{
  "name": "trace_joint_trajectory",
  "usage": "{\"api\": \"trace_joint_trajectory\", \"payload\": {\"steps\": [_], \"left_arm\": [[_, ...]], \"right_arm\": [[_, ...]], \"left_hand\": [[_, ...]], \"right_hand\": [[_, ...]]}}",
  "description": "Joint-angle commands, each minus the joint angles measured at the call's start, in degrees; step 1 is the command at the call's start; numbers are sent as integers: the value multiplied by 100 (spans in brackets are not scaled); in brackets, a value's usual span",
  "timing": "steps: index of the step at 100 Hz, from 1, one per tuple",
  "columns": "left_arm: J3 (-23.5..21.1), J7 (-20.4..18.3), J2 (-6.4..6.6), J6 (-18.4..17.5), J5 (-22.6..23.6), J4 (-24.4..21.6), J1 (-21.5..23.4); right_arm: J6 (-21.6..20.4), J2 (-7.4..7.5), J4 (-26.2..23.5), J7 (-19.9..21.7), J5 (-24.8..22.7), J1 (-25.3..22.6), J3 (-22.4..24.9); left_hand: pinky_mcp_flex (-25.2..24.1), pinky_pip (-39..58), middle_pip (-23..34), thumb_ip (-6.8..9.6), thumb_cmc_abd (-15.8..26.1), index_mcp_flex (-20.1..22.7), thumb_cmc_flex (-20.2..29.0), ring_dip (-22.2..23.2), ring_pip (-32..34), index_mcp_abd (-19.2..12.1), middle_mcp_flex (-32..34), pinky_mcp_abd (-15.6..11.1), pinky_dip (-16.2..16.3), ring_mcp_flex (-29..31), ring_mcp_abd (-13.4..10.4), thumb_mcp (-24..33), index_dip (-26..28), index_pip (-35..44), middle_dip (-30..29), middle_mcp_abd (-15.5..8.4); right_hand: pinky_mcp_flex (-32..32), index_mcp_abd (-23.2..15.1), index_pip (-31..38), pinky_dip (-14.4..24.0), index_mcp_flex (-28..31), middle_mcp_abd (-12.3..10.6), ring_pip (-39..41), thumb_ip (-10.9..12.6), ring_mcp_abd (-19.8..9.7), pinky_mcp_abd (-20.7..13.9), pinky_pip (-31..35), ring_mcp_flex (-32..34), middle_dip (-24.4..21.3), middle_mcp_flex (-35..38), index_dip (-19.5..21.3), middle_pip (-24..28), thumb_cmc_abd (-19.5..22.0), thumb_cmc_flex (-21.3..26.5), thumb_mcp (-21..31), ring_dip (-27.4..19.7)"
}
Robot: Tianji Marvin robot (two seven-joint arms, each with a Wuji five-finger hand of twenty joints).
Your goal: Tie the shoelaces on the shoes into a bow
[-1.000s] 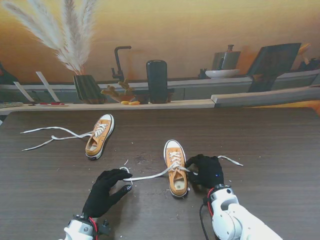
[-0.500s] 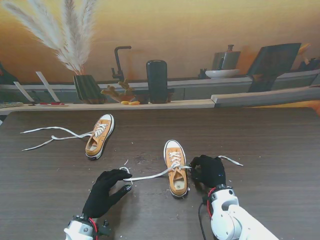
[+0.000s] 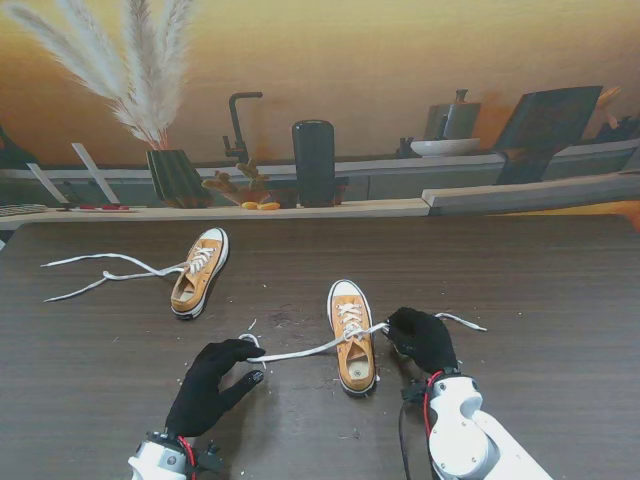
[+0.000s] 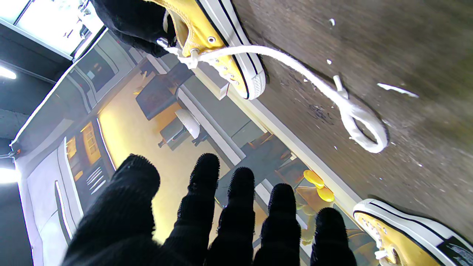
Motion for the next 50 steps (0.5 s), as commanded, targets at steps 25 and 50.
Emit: {"api": "trace_joint_trajectory", "payload": {"steps": [25,50], "left_arm": [[10,-127,-9,-41,-46,-31,21],[11,-115,-15,-19,-62,-40,24]], "right_arm": [[-41,-90,-158,466,567,20,63],[-127,-76,-275,628,745,-31,68]], "left_hand": [[-87,-187,-13,-19,72,89,-31,-13,-70,-357,-81,-129,44,-114,3,51,107,13,-120,-38],[-83,-197,-1,-19,57,106,-19,-11,-55,-348,-61,-141,20,-102,3,65,113,18,-115,-33]], "right_hand": [[357,160,684,-336,-21,-103,677,-69,160,-33,130,1440,530,1075,125,1459,223,333,-156,288],[1926,194,778,-729,-173,-400,3494,-37,68,628,1124,1834,1417,923,-15,3174,338,364,-335,844]]}}
